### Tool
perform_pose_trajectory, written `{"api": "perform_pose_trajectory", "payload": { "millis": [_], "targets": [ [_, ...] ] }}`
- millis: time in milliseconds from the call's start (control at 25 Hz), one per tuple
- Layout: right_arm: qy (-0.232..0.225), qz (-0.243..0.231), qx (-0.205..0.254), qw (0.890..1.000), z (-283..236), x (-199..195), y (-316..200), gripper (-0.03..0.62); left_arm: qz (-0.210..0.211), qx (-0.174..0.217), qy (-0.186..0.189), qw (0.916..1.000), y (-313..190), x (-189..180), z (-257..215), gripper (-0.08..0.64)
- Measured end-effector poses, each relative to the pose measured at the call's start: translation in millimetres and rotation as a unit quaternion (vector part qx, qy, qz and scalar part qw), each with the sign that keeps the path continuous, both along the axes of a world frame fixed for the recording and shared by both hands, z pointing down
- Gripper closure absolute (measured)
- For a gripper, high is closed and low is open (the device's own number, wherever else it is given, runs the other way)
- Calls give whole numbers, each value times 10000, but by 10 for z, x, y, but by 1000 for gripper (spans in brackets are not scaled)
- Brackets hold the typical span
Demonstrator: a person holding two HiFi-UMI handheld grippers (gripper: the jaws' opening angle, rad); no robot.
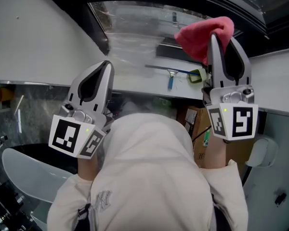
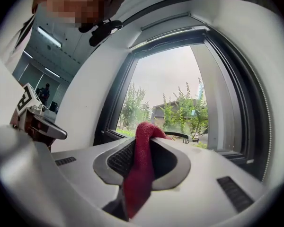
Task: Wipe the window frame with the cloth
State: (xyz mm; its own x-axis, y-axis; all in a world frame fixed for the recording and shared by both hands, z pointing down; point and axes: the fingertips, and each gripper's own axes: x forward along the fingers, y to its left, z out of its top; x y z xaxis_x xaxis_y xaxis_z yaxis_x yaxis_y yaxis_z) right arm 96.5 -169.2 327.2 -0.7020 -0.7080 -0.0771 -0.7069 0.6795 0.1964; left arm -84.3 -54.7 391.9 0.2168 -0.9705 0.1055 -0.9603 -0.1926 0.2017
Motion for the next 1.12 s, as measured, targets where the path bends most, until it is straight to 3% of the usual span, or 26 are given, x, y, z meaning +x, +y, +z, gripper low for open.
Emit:
{"api": "perform_pose_trajectory", "payload": {
  "millis": [280,480,680,920,1120],
  "targets": [
    [82,205,-392,9990,411,330,447,502,67,-82,91,9999,33,70,65,552],
    [209,168,-1033,9943,795,312,667,502,78,-156,30,9998,80,115,127,552],
    [305,-2,-1366,9902,1041,215,862,502,17,-146,-31,9999,163,172,202,552],
    [228,33,-1553,9876,1145,176,901,502,36,-147,-261,9995,230,207,260,552],
    [244,-22,-1512,9882,1125,127,890,502,6,-140,-212,9997,237,187,258,552]
  ]
}}
